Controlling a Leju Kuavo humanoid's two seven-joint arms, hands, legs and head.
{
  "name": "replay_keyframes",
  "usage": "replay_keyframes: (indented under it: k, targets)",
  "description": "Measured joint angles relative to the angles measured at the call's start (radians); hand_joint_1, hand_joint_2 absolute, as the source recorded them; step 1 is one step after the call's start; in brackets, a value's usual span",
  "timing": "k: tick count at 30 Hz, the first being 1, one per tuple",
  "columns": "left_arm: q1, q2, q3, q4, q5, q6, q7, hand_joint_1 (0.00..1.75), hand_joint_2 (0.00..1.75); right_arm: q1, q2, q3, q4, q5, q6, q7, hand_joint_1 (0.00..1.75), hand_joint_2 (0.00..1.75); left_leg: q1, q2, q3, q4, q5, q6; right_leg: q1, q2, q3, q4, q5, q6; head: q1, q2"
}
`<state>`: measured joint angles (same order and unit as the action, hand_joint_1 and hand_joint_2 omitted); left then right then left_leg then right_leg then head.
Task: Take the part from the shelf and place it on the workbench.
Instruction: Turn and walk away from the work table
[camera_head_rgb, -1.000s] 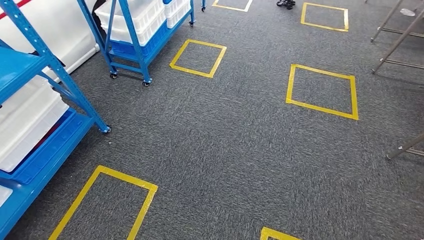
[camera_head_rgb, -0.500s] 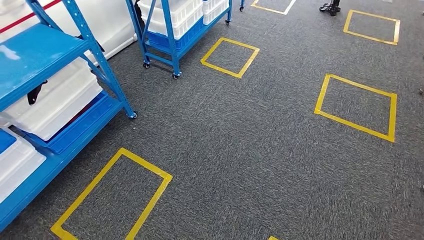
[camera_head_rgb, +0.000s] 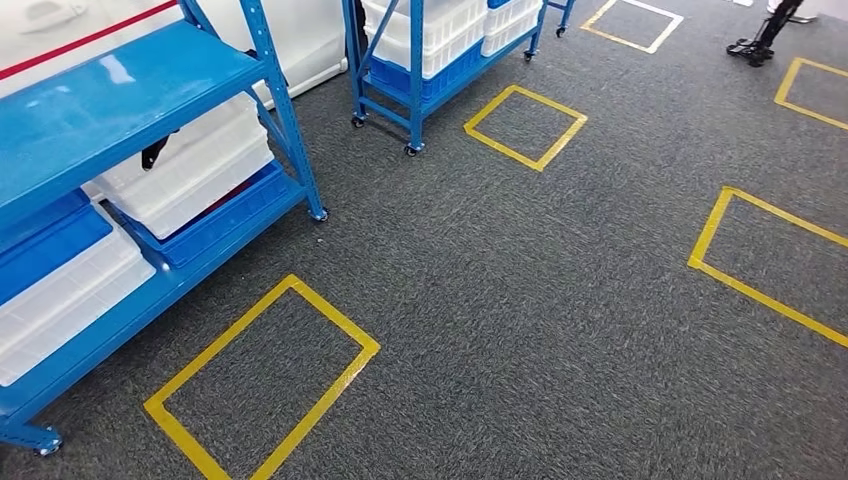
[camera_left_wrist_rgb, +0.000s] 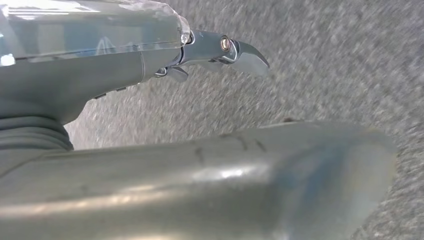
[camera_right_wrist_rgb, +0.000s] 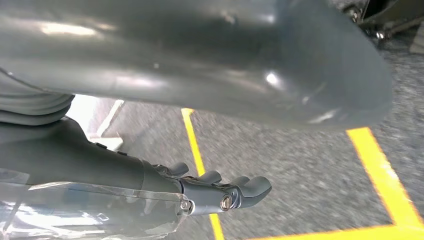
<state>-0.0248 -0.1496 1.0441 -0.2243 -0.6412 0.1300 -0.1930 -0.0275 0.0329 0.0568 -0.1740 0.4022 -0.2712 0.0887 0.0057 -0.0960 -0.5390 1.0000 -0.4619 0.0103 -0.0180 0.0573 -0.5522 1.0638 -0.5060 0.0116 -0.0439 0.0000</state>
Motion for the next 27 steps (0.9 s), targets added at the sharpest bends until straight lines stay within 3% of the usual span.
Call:
replay_keyframes:
  k: [2,4,6,8,10,11,12,13,16,17,19,20,22,23,25,26,27]
  targets:
    - [0.001,-0.005,-0.002,0.000,-0.008,-0.004,-0.002,0.00,0.00,-0.001,0.000,0.000,0.001,0.000,-0.001,-0.005,0.00,0.00,0.002,-0.020,-0.009,0.002,0.002,-0.013,0.002,0.022,0.015,-0.041,0.006,-0.006,0.000,0.000]
    - [0.004,-0.006,-0.005,0.000,-0.015,-0.012,-0.003,0.00,0.00,-0.006,0.002,0.000,0.001,-0.002,-0.002,-0.008,0.00,0.00,0.006,-0.036,-0.017,0.002,0.005,-0.027,0.003,-0.002,0.016,-0.047,0.010,-0.017,0.000,0.000]
    - [0.005,-0.005,-0.008,0.000,-0.018,-0.016,-0.003,0.00,0.00,-0.005,0.004,0.000,0.001,-0.004,-0.003,-0.010,0.00,0.00,0.004,-0.002,-0.037,0.041,-0.023,-0.036,0.001,-0.029,0.017,-0.056,0.016,-0.034,0.000,0.000]
    - [0.002,-0.005,-0.011,0.000,-0.020,-0.017,-0.003,0.00,0.00,0.002,0.005,0.000,0.001,-0.005,-0.004,-0.011,0.00,0.00,0.004,0.061,-0.091,0.160,-0.093,-0.042,0.005,-0.060,0.016,-0.060,0.017,-0.044,-0.001,0.000]
    - [0.001,-0.005,-0.015,0.000,-0.024,-0.020,-0.002,0.00,0.00,0.006,0.005,-0.001,0.001,-0.005,-0.004,-0.011,0.00,0.00,0.006,0.085,-0.142,0.279,-0.143,-0.046,0.011,-0.092,0.014,-0.060,0.017,-0.047,-0.001,0.000]
    - [0.002,-0.005,-0.016,0.000,-0.026,-0.022,-0.001,0.00,0.00,0.006,0.005,-0.001,0.002,-0.006,-0.004,-0.011,0.00,0.00,0.006,0.088,-0.145,0.294,-0.141,-0.047,0.012,-0.106,0.014,-0.059,0.016,-0.048,-0.001,0.000]
    - [0.003,-0.005,-0.017,0.000,-0.029,-0.026,0.000,0.00,0.00,0.006,0.006,-0.001,0.002,-0.007,-0.004,-0.011,0.00,0.00,0.006,0.091,-0.130,0.272,-0.123,-0.047,0.013,-0.118,0.015,-0.059,0.015,-0.048,-0.001,0.000]
    - [0.004,-0.004,-0.019,0.000,-0.034,-0.031,0.003,0.00,0.00,0.005,0.006,-0.001,0.002,-0.009,-0.005,-0.011,0.00,0.00,0.006,0.101,-0.093,0.208,-0.089,-0.045,0.014,-0.131,0.017,-0.059,0.014,-0.047,-0.001,0.000]
    - [0.000,0.003,-0.026,0.000,-0.053,-0.045,0.016,0.00,0.00,0.005,0.007,-0.006,0.002,-0.019,-0.012,-0.011,0.00,0.00,-0.003,0.156,0.009,0.015,-0.021,-0.029,0.020,-0.163,0.024,-0.057,0.009,-0.038,-0.001,0.000]
    - [-0.002,0.005,-0.029,0.000,-0.058,-0.049,0.021,0.00,0.00,0.005,0.007,-0.009,0.002,-0.022,-0.014,-0.010,0.00,0.00,-0.006,0.162,0.015,-0.002,-0.019,-0.023,0.022,-0.171,0.025,-0.056,0.008,-0.033,-0.001,0.000]
    - [-0.001,0.011,-0.033,0.000,-0.068,-0.055,0.029,0.00,0.00,0.002,0.007,-0.016,0.001,-0.029,-0.017,-0.010,0.00,0.00,-0.008,0.142,0.011,-0.008,-0.014,-0.012,0.023,-0.187,0.028,-0.057,0.008,-0.024,-0.001,0.000]
    - [0.000,0.013,-0.036,0.000,-0.074,-0.059,0.033,0.00,0.00,0.000,0.005,-0.020,0.001,-0.033,-0.015,-0.010,0.00,0.00,-0.005,0.133,0.013,-0.013,-0.009,-0.007,0.021,-0.178,0.028,-0.053,0.003,-0.018,0.000,0.000]
    - [-0.002,0.019,-0.043,0.000,-0.084,-0.067,0.037,0.00,0.00,-0.002,-0.002,-0.030,0.001,-0.044,-0.001,-0.013,0.00,0.00,0.002,0.113,0.014,-0.022,0.002,0.005,0.016,-0.124,0.006,0.005,-0.040,-0.007,0.000,0.000]
    - [-0.004,0.022,-0.046,0.000,-0.088,-0.070,0.039,0.00,0.00,-0.001,-0.007,-0.035,0.001,-0.047,0.008,-0.015,0.00,0.00,0.003,0.103,0.012,-0.024,0.006,0.009,0.012,-0.090,-0.021,0.064,-0.075,-0.004,0.000,0.000]
    - [-0.009,0.027,-0.048,0.000,-0.091,-0.071,0.042,0.00,0.00,0.000,-0.014,-0.044,0.001,-0.052,0.019,-0.015,0.00,0.00,0.004,0.079,0.006,-0.022,0.010,0.012,0.006,-0.064,-0.081,0.193,-0.131,0.001,0.000,0.000]
    - [-0.010,0.029,-0.049,0.000,-0.093,-0.070,0.044,0.00,0.00,0.001,-0.016,-0.047,0.001,-0.054,0.020,-0.015,0.00,0.00,0.004,0.065,0.004,-0.020,0.011,0.011,0.004,-0.062,-0.096,0.223,-0.132,0.002,0.000,0.000]
    - [-0.010,0.031,-0.050,0.000,-0.094,-0.070,0.047,0.00,0.00,0.001,-0.019,-0.050,0.001,-0.055,0.020,-0.015,0.00,0.00,0.004,0.050,0.004,-0.018,0.011,0.010,0.003,-0.060,-0.094,0.215,-0.113,0.003,0.000,0.000]
